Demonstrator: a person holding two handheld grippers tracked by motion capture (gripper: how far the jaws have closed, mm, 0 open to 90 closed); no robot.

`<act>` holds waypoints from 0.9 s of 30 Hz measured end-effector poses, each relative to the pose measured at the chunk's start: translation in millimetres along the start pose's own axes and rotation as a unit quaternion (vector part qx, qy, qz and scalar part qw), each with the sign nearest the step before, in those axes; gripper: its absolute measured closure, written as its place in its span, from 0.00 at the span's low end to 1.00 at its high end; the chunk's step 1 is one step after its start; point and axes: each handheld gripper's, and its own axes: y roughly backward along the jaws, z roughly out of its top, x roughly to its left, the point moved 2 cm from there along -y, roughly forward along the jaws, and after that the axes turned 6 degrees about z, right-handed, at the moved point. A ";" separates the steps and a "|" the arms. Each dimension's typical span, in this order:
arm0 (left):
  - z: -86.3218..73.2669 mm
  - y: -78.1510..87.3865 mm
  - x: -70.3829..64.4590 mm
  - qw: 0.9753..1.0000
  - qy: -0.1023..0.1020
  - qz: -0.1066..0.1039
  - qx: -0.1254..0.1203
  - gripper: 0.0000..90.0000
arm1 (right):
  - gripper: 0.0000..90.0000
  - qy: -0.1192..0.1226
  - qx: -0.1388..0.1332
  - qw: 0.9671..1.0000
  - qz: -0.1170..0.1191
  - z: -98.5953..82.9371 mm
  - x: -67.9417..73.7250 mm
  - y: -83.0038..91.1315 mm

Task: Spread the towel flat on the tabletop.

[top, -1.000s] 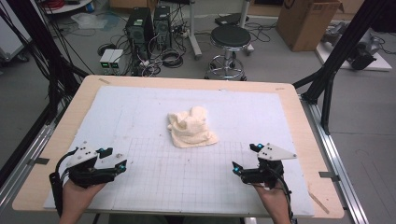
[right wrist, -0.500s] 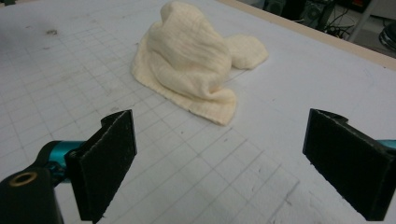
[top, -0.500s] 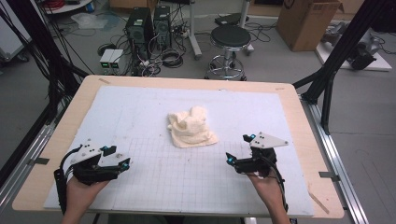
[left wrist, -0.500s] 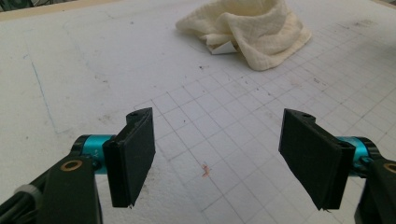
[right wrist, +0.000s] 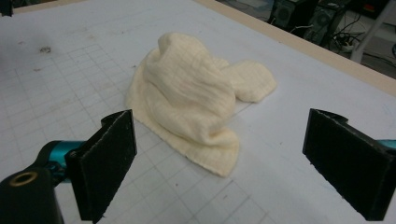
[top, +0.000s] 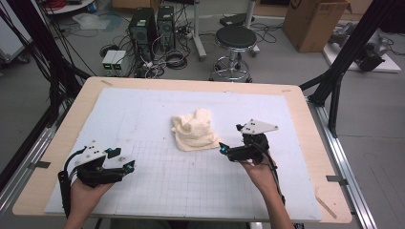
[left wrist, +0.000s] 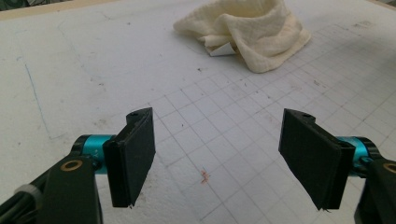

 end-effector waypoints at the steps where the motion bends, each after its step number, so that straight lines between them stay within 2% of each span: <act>1: 0.1 -0.2 0.2 1.000 -0.001 0.000 -0.001 0.30 | 0.10 0.000 0.003 1.000 0.002 2.2 -0.5 -2.6; 11: 0.4 -0.3 0.3 1.000 -0.002 0.001 -0.002 0.30 | 0.11 -0.001 0.015 1.000 0.021 18.9 -1.8 -37.5; 13: 0.4 -0.4 0.3 1.000 -0.002 0.001 -0.002 0.30 | 0.12 -0.006 0.026 0.999 0.029 22.3 -1.3 -52.2; 14: 0.3 -0.4 0.4 1.000 -0.003 0.001 -0.001 0.30 | 0.12 -0.006 0.026 0.999 0.029 22.3 -1.3 -52.2; 15: 0.2 -0.7 0.4 1.000 -0.003 0.002 -0.001 0.30 | 0.18 -0.005 0.028 0.999 0.037 23.2 -1.3 -56.5; 16: 0.0 -1.1 0.2 1.000 -0.001 0.002 -0.002 0.30 | 0.19 -0.004 0.029 0.999 0.045 23.9 -0.5 -60.7; 19: -0.2 -1.2 0.7 1.000 -0.003 0.002 -0.001 0.30 | 0.19 0.003 0.037 0.998 0.043 26.4 0.9 -74.0; 20: -0.2 -1.2 0.7 1.000 -0.003 0.002 -0.002 0.30 | 0.20 -0.002 0.040 0.998 0.046 26.8 1.0 -78.4; 22: -0.2 -1.3 0.9 1.000 -0.003 0.002 -0.002 0.30 | 0.28 -0.003 0.039 0.998 0.057 27.1 1.4 -88.9; 27: -0.4 -1.6 1.5 1.000 -0.005 0.000 0.000 0.30 | 0.34 -0.004 0.049 0.997 0.063 26.6 3.7 -105.2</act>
